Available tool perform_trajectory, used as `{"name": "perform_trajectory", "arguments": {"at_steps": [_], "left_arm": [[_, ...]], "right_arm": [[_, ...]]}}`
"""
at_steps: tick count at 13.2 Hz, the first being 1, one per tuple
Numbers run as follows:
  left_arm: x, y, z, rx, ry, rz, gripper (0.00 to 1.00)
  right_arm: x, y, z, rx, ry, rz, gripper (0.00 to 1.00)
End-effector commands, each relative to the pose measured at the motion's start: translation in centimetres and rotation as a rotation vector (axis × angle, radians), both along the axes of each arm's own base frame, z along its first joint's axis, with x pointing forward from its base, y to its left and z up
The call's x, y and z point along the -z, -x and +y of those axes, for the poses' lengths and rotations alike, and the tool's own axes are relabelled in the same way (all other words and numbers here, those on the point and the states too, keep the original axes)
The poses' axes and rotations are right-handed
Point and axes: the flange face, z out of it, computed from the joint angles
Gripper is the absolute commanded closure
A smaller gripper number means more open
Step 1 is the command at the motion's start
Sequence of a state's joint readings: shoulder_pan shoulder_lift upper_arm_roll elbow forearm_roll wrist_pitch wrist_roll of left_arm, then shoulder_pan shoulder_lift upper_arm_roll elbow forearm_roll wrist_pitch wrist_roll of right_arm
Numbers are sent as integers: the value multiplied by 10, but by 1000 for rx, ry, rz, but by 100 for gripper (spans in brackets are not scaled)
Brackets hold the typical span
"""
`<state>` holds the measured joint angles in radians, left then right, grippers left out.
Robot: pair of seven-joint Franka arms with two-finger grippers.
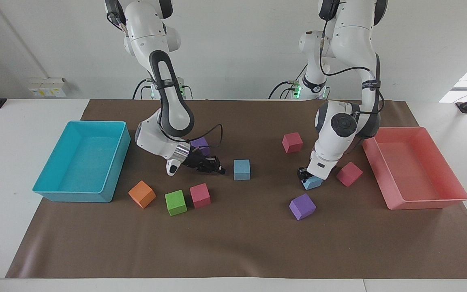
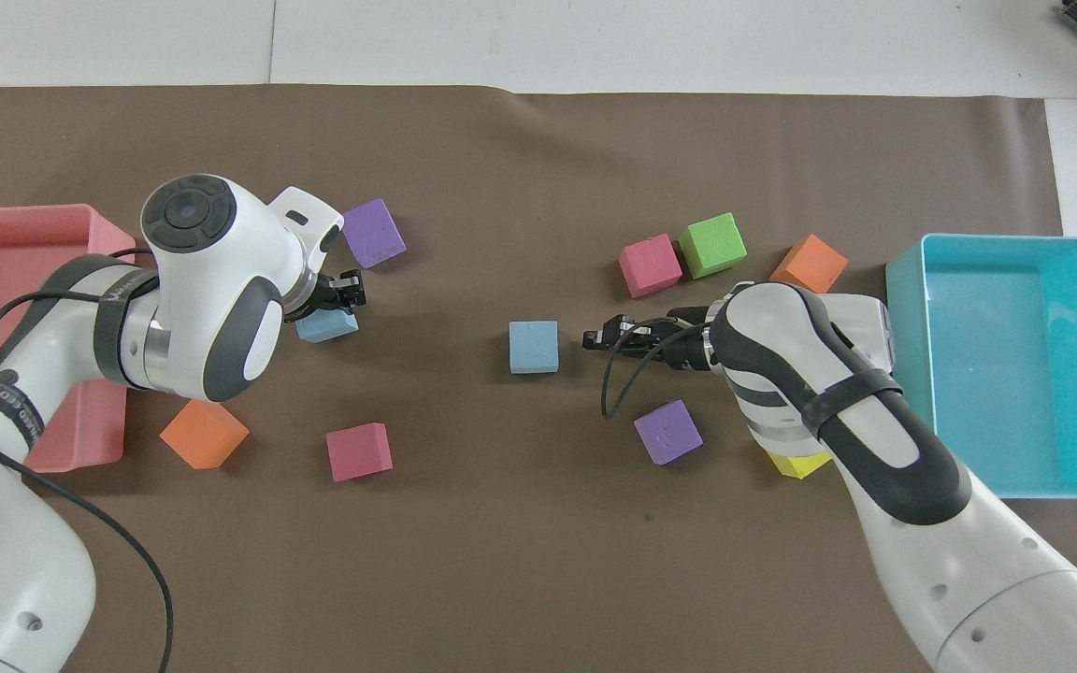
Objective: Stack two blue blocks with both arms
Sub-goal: 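Grasp the other light blue cube with the left gripper, then carry the held blue cube with the left gripper over the center cube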
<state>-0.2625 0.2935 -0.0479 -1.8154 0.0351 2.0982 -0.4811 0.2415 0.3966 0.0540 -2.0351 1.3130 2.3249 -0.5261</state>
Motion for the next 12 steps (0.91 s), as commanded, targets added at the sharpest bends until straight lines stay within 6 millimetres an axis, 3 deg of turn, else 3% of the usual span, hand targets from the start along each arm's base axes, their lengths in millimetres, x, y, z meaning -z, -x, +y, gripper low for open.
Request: {"name": "perform_trajectory", "arguments": {"at_steps": [1, 3, 7, 9, 12], "left_arm": [[-24, -1, -23, 59, -43, -14, 100], [-31, 3, -50, 140, -37, -33, 100], [-44, 27, -125, 254, -14, -60, 100], [-45, 37, -175, 307, 14, -51, 100], [-51, 51, -206, 313, 47, -40, 100]], "right_arm": [[-1, 4, -2, 16, -3, -26, 100], [0, 5, -2, 17, 0, -24, 100], [1, 5, -2, 17, 2, -24, 100], [1, 5, -2, 16, 1, -23, 100], [3, 7, -3, 13, 5, -22, 100]]}}
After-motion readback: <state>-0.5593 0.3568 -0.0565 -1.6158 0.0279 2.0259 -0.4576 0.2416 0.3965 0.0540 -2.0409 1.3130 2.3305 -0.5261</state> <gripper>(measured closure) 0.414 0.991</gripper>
